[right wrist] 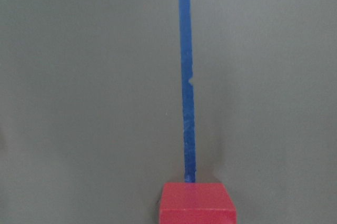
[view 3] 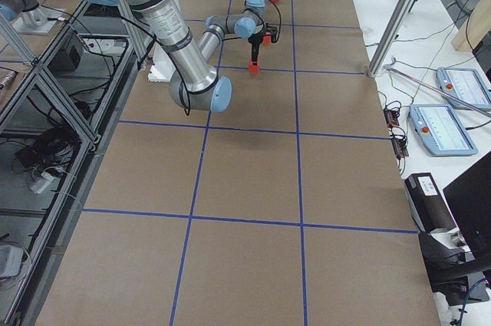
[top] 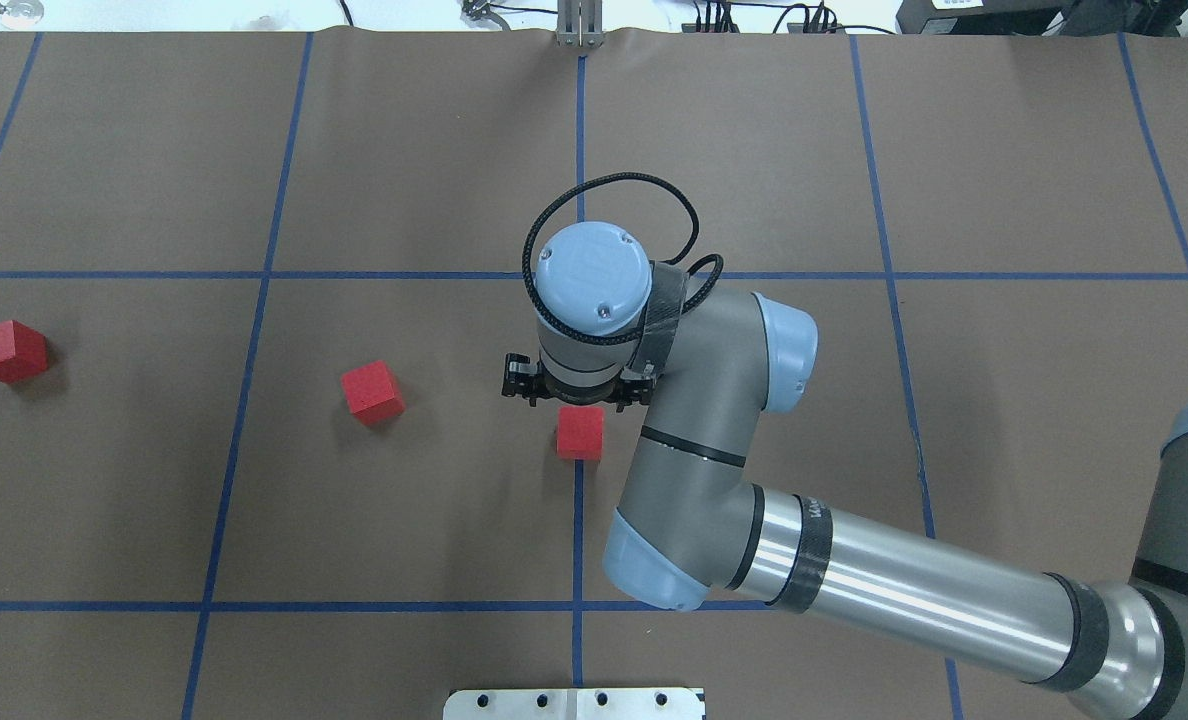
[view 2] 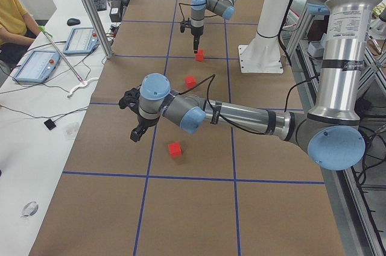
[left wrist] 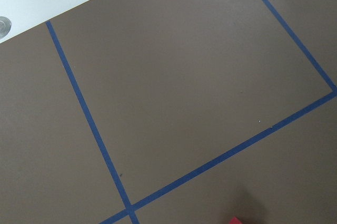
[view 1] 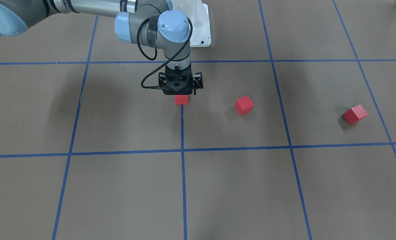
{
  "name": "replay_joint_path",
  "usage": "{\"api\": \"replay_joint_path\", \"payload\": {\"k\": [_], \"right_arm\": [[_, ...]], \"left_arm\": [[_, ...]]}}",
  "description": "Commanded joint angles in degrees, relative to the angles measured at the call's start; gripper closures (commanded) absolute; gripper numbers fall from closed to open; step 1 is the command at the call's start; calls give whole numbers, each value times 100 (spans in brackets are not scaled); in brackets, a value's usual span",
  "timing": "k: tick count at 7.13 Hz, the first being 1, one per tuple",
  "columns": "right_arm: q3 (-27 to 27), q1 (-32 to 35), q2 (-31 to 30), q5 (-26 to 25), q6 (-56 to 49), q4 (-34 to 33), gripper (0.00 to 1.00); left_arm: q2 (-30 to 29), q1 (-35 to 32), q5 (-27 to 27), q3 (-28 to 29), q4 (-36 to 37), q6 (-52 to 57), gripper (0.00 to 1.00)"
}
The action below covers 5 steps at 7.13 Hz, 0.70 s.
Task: Form red blocks into L shape at center
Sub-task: 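Raise the right gripper away while the left arm swings toward the cubes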
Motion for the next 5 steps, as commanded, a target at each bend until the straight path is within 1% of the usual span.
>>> {"api": "replay_joint_path", "payload": {"k": [1, 2, 3, 4, 5], "right_arm": [[415, 823, -311, 569, -538, -15, 1], [861, 1236, -723, 658, -811, -23, 1], [1196, 1719, -1153, 789, -1249, -24, 1], [1304, 2106, -1505, 790, -1801, -24, 1], [1279, 2397, -1692, 808, -2538, -32, 1]], "left_arm": [[-333, 516, -22, -60, 0, -469, 0], [-509, 989, 4, -330, -44, -1509, 0], [-563, 1498, 30, -593, -96, -2364, 0], [-729, 1799, 31, -727, -97, -2886, 0], [-861, 2029, 48, -780, -88, -3352, 0]]}}
